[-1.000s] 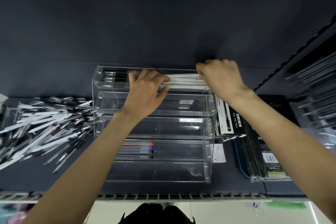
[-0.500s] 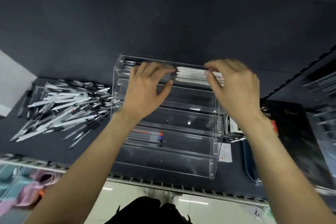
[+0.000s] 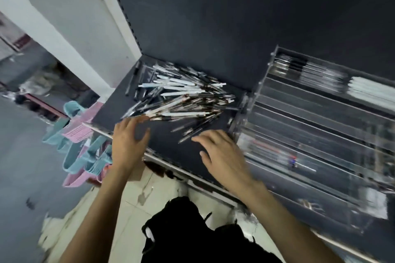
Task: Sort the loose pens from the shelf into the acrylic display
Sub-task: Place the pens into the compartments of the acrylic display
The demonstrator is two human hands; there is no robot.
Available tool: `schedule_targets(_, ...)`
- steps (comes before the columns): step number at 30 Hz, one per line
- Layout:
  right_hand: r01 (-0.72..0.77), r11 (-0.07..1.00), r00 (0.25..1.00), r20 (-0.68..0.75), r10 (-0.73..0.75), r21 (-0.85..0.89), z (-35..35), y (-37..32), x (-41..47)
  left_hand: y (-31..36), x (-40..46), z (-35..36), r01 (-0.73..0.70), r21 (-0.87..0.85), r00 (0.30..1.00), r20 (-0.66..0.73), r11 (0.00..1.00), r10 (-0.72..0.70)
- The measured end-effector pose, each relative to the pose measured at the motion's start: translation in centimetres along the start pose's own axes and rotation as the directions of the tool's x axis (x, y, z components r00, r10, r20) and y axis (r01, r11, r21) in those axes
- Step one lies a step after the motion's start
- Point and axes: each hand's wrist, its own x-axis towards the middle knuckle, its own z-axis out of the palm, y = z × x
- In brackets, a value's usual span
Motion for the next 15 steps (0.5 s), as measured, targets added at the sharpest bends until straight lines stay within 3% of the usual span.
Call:
schedule_targets(3,-0.146,0.975,0.98,0.11,0.165,-0.166,2.7,-0.5,4.1,-2.8,3.5,-0.2,-0.049,0.02,0.991,0.122,0.999,0.046)
schedule_targets(6,-0.241,0.929,0.945,0.151,0.291,-0.279,4.5,-0.2,6.4,-3.5,6.4,0.9,-0.233,0.01,0.953,0.204,0.972,0.226)
schedule_targets(9,-0.25,0.897,0.949,0.093,0.302,-0.364,5.7,-0.2,7.1,-2.9,8.2,2.7,-0.373,-0.029,0.894,0.255,0.927,0.368)
schedule_targets(15,-0.176,0.853,0.969,0.064,0.237,-0.491,5.8,0.2,7.6,-1.2,10.6,5.2,-0.46,0.004,0.831,0.355,0.888,0.429)
